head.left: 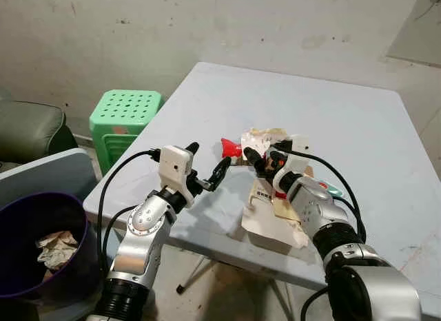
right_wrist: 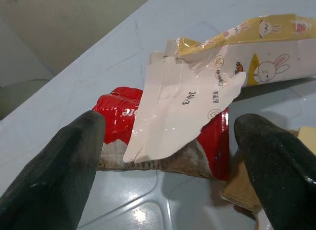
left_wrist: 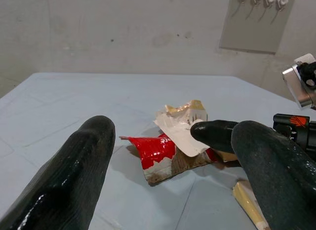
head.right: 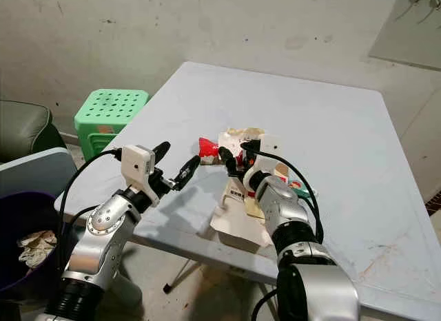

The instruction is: Picking trash to rubbish bin

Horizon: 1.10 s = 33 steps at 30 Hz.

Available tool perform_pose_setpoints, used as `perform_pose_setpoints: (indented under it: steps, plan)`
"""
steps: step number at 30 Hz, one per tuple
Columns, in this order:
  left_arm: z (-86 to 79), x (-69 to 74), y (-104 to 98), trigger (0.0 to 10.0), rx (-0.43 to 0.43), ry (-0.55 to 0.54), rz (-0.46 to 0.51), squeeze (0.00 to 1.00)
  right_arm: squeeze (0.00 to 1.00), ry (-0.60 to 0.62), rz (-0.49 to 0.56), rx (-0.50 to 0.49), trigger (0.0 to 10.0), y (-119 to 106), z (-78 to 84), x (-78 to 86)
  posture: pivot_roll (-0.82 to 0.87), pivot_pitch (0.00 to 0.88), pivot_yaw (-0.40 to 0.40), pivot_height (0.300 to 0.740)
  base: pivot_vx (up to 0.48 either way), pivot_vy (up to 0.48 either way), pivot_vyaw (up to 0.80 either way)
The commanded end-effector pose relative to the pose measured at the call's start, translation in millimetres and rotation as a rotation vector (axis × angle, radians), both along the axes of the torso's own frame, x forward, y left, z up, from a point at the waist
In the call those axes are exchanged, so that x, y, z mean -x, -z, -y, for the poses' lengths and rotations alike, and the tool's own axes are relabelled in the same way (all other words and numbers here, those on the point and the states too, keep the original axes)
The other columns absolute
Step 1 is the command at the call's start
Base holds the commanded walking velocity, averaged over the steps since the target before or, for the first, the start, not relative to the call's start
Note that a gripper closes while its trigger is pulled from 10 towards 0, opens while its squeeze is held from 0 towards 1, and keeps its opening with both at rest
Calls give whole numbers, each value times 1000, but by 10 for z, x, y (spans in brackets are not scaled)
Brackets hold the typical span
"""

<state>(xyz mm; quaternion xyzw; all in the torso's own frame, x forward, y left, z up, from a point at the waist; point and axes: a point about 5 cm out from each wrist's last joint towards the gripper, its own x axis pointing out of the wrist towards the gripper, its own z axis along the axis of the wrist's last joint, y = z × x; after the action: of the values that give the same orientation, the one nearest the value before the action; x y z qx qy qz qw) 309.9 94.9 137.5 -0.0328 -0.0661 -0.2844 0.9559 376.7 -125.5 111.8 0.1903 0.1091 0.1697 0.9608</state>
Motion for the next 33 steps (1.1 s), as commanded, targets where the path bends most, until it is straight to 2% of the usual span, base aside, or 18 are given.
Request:
perform_pose_setpoints:
  steps: [1, 17, 18, 19, 20, 21, 22, 23, 33]
  plan:
    - [28, 0, -38, 10000, -16, 15, 17, 0, 0, -3, 2, -41, 10000, -53, -16, -31, 88, 19, -69, 715, 0, 0, 0]
    - [41, 6, -40, 10000, -16, 19, 20, 0, 0, -17, -21, -121, 10000, -87, -70, -56, 92, 8, -72, 715, 0, 0, 0]
    - [42, 4, -39, 10000, -19, 18, 21, 0, 0, -21, -17, -127, 9725, -93, -77, -57, 92, 7, -71, 715, 0, 0, 0]
    - [43, 4, -39, 10000, -21, 18, 21, 0, 0, -20, -19, -129, 8902, -93, -80, -58, 93, 5, -71, 715, 0, 0, 0]
    - [43, 4, -41, 10000, -20, 19, 22, 0, 0, -15, -15, -133, 5059, -97, -79, -60, 93, 5, -71, 715, 0, 0, 0]
    - [43, 4, -42, 10000, -19, 19, 22, 0, 0, -12, -12, -136, 5059, -100, -79, -61, 93, 5, -71, 715, 0, 0, 0]
    - [44, 6, -41, 10000, -19, 19, 22, 0, 0, -8, -6, -137, 4039, -102, -77, -62, 93, 4, -71, 715, 0, 0, 0]
    - [44, 5, -43, 10000, -19, 19, 23, 0, 0, -5, -8, -137, 0, -104, -77, -64, 93, 5, -71, 715, 0, 0, 0]
    - [39, -5, -49, 10000, -19, 17, 24, 0, 0, 16, -10, -132, 0, -102, -59, -69, 91, 6, -71, 715, 0, 0, 0]
